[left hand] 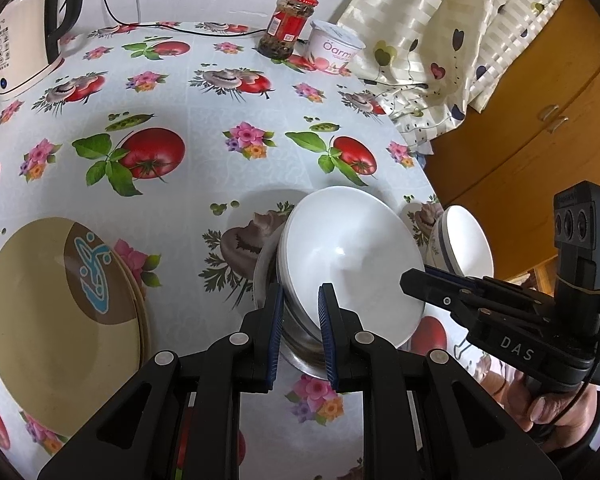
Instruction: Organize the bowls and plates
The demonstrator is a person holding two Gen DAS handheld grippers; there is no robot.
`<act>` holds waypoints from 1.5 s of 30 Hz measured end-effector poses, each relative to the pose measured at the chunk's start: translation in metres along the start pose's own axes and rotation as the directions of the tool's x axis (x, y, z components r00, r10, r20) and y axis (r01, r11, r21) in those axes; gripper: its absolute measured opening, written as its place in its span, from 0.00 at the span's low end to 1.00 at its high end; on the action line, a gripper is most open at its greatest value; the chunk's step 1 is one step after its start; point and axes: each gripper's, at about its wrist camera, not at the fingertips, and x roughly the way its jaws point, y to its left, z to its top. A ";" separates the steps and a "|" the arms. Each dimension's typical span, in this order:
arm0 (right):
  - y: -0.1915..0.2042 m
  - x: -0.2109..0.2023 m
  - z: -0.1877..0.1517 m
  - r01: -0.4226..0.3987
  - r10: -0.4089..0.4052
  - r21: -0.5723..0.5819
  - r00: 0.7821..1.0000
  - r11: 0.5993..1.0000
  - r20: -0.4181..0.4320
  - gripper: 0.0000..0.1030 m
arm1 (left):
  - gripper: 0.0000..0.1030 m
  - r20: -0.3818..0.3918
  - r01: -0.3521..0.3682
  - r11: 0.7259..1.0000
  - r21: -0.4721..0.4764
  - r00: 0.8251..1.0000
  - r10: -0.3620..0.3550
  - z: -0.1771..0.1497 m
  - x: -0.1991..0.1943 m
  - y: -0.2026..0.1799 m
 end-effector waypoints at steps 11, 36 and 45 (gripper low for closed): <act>0.001 0.000 0.000 -0.011 0.011 -0.001 1.000 1.000 -0.005 0.18 | 0.18 0.002 0.016 1.000 -0.013 1.000 -0.016 0.000 0.000 0.004; 0.002 -0.044 0.007 -0.013 0.014 -0.008 0.992 1.000 0.126 0.30 | 0.18 0.146 -0.034 0.998 0.054 0.989 0.026 0.008 -0.042 -0.014; -0.001 -0.049 0.008 -0.015 0.015 -0.001 0.991 1.000 0.135 0.31 | 0.18 0.148 -0.037 0.997 0.062 0.989 0.028 0.008 -0.043 -0.019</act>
